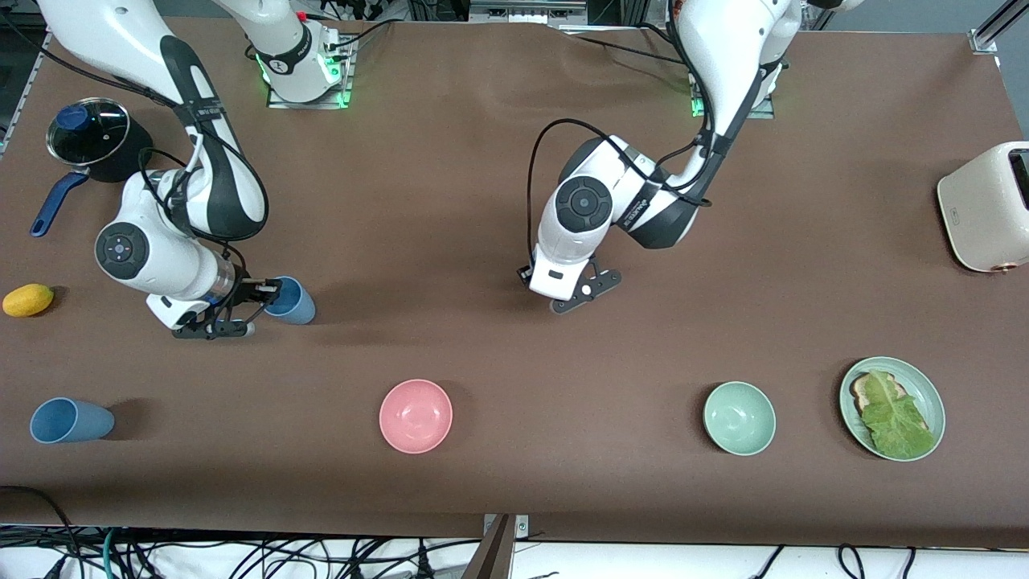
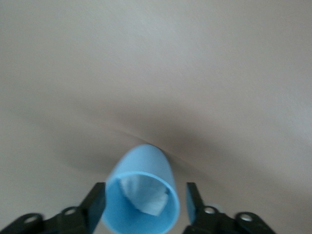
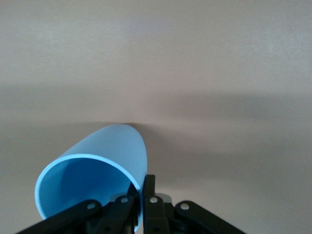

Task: Stack blue cups with both arms
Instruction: 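Place the held cup mid-table with the left gripper and release it, then move the right gripper's cup above the placed cup while the left gripper retracts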

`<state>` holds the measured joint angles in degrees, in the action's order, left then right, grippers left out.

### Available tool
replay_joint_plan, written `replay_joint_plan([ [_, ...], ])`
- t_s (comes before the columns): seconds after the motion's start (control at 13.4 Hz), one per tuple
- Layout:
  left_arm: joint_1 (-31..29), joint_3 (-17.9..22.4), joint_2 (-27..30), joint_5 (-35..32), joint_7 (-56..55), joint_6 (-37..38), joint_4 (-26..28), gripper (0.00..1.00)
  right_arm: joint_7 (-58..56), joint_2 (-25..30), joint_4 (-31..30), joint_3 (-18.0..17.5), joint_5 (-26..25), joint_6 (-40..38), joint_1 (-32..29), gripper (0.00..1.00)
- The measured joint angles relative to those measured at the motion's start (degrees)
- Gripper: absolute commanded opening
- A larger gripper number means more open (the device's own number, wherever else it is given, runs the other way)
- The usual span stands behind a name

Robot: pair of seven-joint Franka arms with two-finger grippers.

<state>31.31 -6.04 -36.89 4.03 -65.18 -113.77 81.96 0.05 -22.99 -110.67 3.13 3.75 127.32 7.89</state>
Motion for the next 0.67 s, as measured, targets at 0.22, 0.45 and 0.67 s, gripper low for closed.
replay_joint_plan([
  [0.22, -6.1, 0.2, 1.6, -0.2, 4.7, 13.0, -7.9, 1.0, 4.9, 2.6, 1.3, -3.3, 0.2, -4.7, 0.1, 0.0],
  [0.45, -14.4, 0.3, 4.2, -0.2, 17.7, 19.3, -10.4, 1.0, 13.4, 4.8, 3.6, -7.7, 0.3, -9.5, 0.9, 0.0],
  [0.67, -24.3, 0.6, 4.9, -0.3, 35.1, 23.0, -10.3, 1.0, 24.8, 5.1, 8.3, -9.6, 0.6, -14.1, 7.4, 0.0],
])
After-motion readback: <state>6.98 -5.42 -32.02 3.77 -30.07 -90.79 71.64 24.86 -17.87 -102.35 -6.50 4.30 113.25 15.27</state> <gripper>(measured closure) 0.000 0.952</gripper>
